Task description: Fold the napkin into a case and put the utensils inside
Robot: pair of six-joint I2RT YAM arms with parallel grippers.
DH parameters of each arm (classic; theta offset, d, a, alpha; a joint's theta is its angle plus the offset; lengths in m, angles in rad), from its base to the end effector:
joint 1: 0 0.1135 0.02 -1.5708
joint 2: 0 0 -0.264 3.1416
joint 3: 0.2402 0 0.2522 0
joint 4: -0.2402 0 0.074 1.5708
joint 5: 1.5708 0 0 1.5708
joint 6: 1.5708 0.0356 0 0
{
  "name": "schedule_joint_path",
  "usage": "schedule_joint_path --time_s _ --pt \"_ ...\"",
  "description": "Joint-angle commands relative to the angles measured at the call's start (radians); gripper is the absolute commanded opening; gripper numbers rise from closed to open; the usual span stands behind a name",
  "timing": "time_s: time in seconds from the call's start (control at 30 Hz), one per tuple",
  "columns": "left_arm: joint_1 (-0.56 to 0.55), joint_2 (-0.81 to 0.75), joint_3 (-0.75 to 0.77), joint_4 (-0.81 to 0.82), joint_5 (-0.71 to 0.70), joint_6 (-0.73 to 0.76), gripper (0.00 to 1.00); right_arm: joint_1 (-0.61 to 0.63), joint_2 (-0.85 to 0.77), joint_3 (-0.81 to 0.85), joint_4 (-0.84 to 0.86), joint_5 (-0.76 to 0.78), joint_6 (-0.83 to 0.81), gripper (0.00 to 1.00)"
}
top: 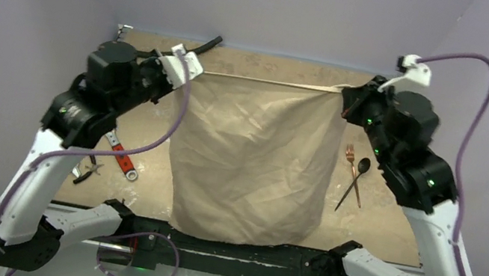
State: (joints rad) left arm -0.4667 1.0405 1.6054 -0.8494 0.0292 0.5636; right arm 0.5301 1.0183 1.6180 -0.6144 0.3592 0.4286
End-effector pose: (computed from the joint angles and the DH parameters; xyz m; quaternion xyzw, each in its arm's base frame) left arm 0.1482 -0.0758 0.4923 0.4018 0.6920 0.0174 0.5995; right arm 0.1419 0.0686 0.5244 0.0897 0.7063 0.2056 0.6715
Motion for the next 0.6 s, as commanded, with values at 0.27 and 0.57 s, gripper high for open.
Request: schedule_joint_path --time_s 0.27,0.57 --pt "0.027 0.324 -0.395 0.681 -0.506 0.268 0.00 -0.032 0.239 -0.283 0.372 0.242 -0.047 0.00" --pt "0.068 0.686 -0.363 1.097 -0.619 0.406 0.00 -0.117 0.572 -0.281 0.582 0.213 -0.083 0.00"
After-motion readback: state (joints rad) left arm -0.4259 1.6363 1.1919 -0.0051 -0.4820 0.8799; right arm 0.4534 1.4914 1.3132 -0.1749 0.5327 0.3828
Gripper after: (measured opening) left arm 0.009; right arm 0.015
